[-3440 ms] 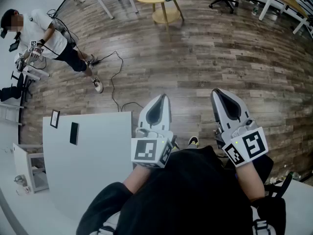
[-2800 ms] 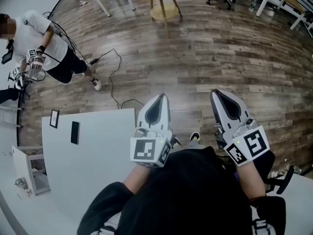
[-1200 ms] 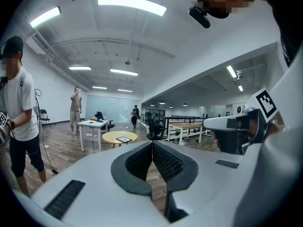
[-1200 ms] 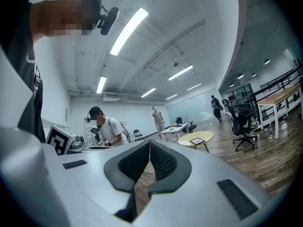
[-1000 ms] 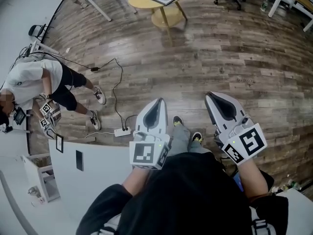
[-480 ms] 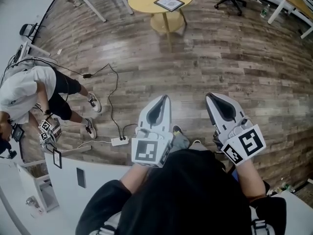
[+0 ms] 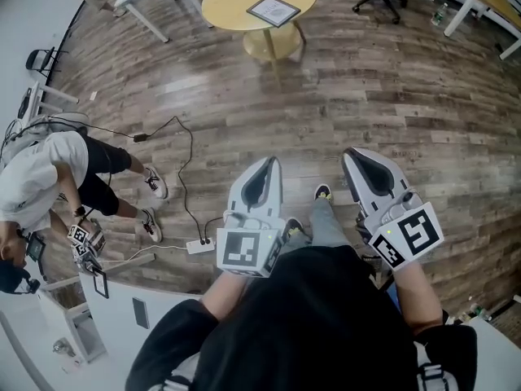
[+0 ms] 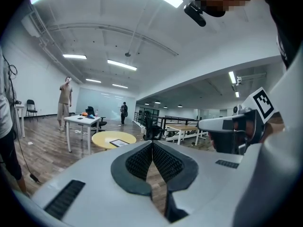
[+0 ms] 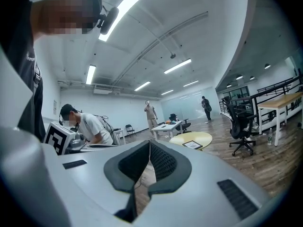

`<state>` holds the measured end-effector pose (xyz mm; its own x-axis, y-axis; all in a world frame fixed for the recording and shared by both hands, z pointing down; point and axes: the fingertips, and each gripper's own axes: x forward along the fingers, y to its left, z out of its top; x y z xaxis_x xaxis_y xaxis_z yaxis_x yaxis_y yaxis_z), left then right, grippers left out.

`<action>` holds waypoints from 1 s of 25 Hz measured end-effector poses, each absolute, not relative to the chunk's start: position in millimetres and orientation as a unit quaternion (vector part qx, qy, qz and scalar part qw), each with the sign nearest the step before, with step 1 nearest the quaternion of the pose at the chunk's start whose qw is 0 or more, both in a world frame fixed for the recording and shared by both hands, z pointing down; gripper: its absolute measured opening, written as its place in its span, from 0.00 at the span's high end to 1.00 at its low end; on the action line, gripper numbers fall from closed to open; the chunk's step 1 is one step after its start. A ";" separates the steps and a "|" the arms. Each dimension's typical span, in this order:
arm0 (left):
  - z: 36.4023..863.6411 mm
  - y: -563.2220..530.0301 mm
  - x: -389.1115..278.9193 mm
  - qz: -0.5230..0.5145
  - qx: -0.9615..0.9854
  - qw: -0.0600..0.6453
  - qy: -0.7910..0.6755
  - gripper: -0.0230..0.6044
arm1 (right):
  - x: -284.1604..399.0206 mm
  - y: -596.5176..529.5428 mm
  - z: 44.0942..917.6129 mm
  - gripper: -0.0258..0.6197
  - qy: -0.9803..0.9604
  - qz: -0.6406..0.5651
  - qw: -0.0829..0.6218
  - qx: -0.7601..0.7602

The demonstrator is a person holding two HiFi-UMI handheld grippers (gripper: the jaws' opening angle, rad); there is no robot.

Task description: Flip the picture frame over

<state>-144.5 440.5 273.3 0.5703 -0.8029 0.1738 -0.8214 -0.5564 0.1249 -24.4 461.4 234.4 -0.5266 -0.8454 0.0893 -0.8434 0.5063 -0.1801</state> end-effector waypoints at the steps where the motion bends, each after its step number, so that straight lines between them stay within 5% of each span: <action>1: 271.7 430.2 -138.4 0.048 0.879 0.096 -0.464 0.93 | -18.4 450.6 234.6 0.93 0.869 -0.101 0.006 -0.484; 12: 256.5 327.4 -58.2 0.045 0.868 0.080 -0.487 0.93 | 62.0 349.7 235.3 0.93 0.881 -0.107 0.034 -0.459; 25: 264.9 254.5 -54.6 0.060 0.866 0.083 -0.490 0.93 | 73.2 277.0 242.7 0.93 0.882 -0.106 0.035 -0.457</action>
